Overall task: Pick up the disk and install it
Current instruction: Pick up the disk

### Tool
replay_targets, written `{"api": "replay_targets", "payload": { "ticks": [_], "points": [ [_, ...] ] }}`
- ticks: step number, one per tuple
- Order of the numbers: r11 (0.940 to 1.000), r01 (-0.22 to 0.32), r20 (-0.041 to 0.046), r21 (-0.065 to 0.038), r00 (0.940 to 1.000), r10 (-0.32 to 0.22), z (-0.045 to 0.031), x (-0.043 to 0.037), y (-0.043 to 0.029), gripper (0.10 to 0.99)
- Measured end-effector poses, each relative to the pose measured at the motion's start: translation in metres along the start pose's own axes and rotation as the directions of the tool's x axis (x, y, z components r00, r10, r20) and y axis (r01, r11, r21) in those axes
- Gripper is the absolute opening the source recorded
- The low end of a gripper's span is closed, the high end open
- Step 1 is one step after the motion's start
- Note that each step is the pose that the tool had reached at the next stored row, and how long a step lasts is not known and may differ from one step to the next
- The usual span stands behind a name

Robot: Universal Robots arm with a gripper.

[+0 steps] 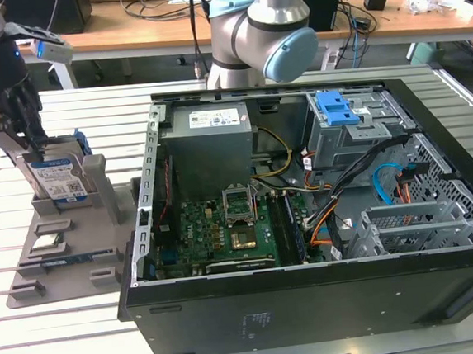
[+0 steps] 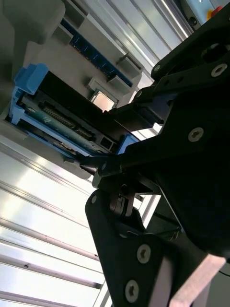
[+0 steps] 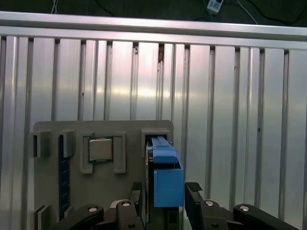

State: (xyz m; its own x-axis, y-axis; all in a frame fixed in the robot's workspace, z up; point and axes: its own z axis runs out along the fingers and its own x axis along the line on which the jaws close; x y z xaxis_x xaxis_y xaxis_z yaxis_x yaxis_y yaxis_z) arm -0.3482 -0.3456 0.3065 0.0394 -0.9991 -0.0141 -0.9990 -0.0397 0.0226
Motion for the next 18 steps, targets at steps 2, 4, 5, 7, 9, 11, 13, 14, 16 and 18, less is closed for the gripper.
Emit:
{"api": "replay_targets", "payload": {
  "ticks": [2,4,5,7,9,11,13,14,16,18],
  "points": [
    [1.0000,0.000,-0.0001,0.000,1.0000,0.000,0.0040,0.0001,-0.0006,0.482],
    [1.0000,0.000,-0.0001,0.000,1.0000,0.000,0.0085,0.0002,-0.0011,0.482],
    [1.0000,0.000,0.0000,0.000,1.0000,0.000,0.0128,0.0003,-0.0015,0.482],
    [1.0000,0.000,0.0000,0.000,1.0000,0.000,0.0165,0.0003,-0.0016,0.482],
    [1.0000,0.000,0.0000,0.000,1.0000,0.000,0.0197,0.0004,-0.0017,0.482],
    [1.0000,0.000,-0.0001,0.000,1.0000,0.000,0.0198,0.0004,-0.0017,0.482],
    [1.0000,0.000,-0.0001,0.000,1.0000,0.000,0.0198,0.0004,-0.0017,0.482],
    [1.0000,0.000,0.0000,0.000,1.0000,0.000,0.0198,0.0004,-0.0017,0.482],
    [1.0000,0.000,0.0001,0.000,1.0000,0.000,0.0199,0.0004,-0.0017,0.365],
    [1.0000,0.000,0.0001,0.000,1.0000,0.000,0.0199,0.0004,-0.0017,0.365]
  ]
}}
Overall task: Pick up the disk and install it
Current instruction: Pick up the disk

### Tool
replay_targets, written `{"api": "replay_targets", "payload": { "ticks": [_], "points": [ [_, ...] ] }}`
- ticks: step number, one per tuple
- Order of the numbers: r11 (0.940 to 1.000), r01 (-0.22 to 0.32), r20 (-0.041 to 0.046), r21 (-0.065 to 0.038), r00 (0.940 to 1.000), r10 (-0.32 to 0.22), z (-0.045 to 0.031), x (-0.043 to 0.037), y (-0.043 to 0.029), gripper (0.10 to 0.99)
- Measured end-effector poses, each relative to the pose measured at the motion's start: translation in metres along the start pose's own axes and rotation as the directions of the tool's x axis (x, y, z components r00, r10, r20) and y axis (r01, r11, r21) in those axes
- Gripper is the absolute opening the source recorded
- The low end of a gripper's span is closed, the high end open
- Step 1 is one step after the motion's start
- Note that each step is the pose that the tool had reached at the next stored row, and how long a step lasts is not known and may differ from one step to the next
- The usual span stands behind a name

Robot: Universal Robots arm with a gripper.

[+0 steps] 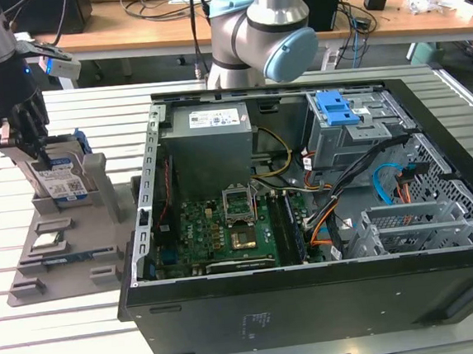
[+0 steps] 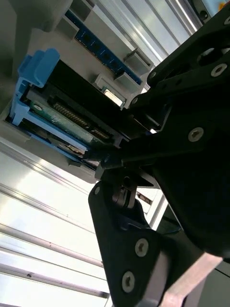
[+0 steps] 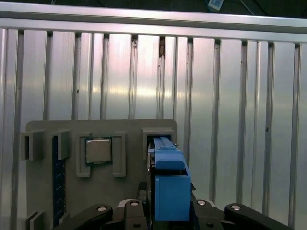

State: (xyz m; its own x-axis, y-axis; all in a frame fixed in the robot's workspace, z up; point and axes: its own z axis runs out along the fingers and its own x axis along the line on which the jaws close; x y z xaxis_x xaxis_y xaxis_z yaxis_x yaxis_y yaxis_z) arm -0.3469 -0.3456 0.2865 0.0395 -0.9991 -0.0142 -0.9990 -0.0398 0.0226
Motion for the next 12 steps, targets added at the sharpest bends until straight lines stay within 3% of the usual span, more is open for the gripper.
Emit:
{"api": "replay_targets", "payload": {
  "ticks": [12],
  "points": [
    [1.0000,0.000,-0.0003,0.000,1.0000,0.000,0.0000,0.0000,0.0000,0.365]
  ]
}}
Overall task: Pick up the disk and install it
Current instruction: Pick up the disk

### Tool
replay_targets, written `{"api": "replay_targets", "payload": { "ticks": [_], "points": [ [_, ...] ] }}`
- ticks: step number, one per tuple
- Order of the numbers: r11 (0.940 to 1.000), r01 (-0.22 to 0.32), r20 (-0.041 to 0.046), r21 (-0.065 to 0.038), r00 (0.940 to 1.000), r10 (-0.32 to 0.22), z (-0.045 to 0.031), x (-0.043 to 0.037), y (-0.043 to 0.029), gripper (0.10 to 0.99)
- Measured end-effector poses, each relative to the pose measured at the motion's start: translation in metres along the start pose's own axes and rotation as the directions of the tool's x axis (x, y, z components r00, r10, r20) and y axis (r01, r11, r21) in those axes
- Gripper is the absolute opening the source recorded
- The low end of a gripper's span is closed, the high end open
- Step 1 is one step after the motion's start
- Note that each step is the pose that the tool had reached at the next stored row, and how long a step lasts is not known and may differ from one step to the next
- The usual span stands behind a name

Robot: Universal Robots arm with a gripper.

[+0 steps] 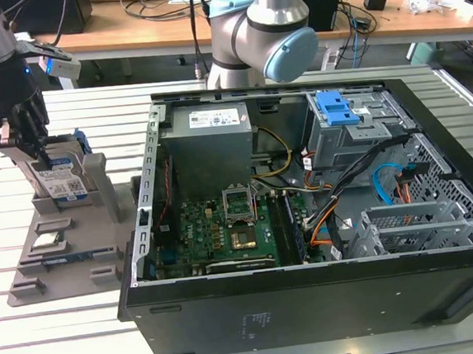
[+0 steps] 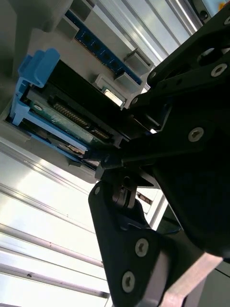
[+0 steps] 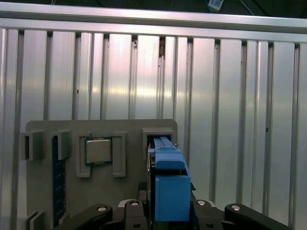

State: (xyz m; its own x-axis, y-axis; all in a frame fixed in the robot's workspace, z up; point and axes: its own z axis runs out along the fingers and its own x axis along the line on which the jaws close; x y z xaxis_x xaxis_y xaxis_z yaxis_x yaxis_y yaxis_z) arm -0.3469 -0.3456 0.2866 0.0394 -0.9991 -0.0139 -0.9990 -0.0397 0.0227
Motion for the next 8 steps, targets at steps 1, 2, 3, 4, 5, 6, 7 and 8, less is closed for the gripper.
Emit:
{"api": "replay_targets", "payload": {
  "ticks": [1,2,3,4,5,6,7,8],
  "points": [
    [1.0000,0.000,-0.0018,0.000,1.0000,0.000,0.0000,0.0001,0.0000,0.365],
    [1.0000,0.000,-0.0030,0.000,1.0000,0.000,-0.0002,0.0000,0.0000,0.365],
    [1.0000,0.000,-0.0030,0.000,1.0000,0.000,-0.0009,-0.0001,0.0000,0.365],
    [1.0000,0.000,-0.0031,0.000,1.0000,0.000,-0.0022,-0.0001,0.0000,0.365],
    [1.0000,0.000,-0.0031,0.000,1.0000,0.000,-0.0031,-0.0001,0.0000,0.365],
    [1.0000,0.000,-0.0031,0.000,1.0000,0.000,-0.0048,-0.0002,0.0000,0.365],
    [1.0000,0.000,-0.0030,0.000,1.0000,0.000,-0.0064,-0.0004,0.0000,0.365],
    [1.0000,0.000,-0.0030,0.000,1.0000,0.000,-0.0075,-0.0005,0.0000,0.365]
  ]
}}
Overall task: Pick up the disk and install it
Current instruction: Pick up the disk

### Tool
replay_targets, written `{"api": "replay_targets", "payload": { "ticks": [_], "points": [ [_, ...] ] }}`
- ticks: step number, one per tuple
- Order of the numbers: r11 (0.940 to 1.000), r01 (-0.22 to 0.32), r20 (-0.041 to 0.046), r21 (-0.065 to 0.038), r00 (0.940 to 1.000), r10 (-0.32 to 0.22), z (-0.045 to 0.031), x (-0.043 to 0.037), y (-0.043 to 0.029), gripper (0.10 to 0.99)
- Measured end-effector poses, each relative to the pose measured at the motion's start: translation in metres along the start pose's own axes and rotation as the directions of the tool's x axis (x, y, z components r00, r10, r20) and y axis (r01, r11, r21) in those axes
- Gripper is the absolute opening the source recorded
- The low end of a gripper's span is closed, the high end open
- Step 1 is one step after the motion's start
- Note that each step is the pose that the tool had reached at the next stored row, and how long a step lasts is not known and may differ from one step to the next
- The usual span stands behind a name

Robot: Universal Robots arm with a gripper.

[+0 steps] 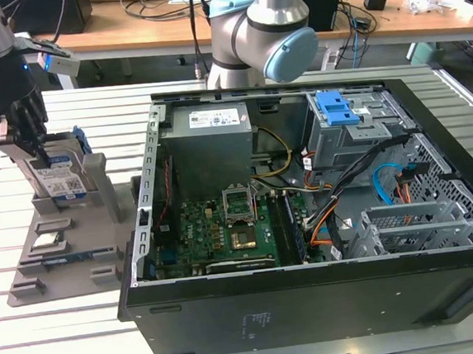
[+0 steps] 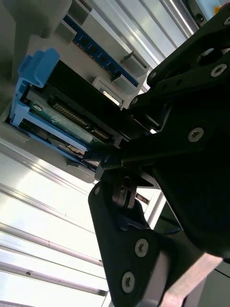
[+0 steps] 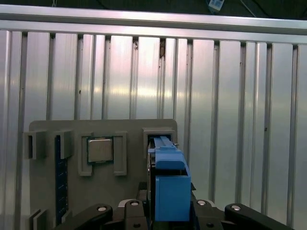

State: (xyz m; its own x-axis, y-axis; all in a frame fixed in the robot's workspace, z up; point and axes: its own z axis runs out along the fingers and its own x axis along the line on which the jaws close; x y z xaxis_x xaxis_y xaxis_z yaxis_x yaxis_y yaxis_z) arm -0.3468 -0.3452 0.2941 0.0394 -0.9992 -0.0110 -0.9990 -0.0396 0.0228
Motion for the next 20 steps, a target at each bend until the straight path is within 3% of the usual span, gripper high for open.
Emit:
{"api": "replay_targets", "payload": {
  "ticks": [9,20],
  "points": [
    [1.0000,0.000,-0.0001,0.000,1.0000,0.000,-0.0146,-0.0016,-0.0007,0.365],
    [1.0000,0.000,-0.0001,-0.001,1.0000,0.000,-0.0408,-0.0036,-0.0007,0.365]
  ]
}}
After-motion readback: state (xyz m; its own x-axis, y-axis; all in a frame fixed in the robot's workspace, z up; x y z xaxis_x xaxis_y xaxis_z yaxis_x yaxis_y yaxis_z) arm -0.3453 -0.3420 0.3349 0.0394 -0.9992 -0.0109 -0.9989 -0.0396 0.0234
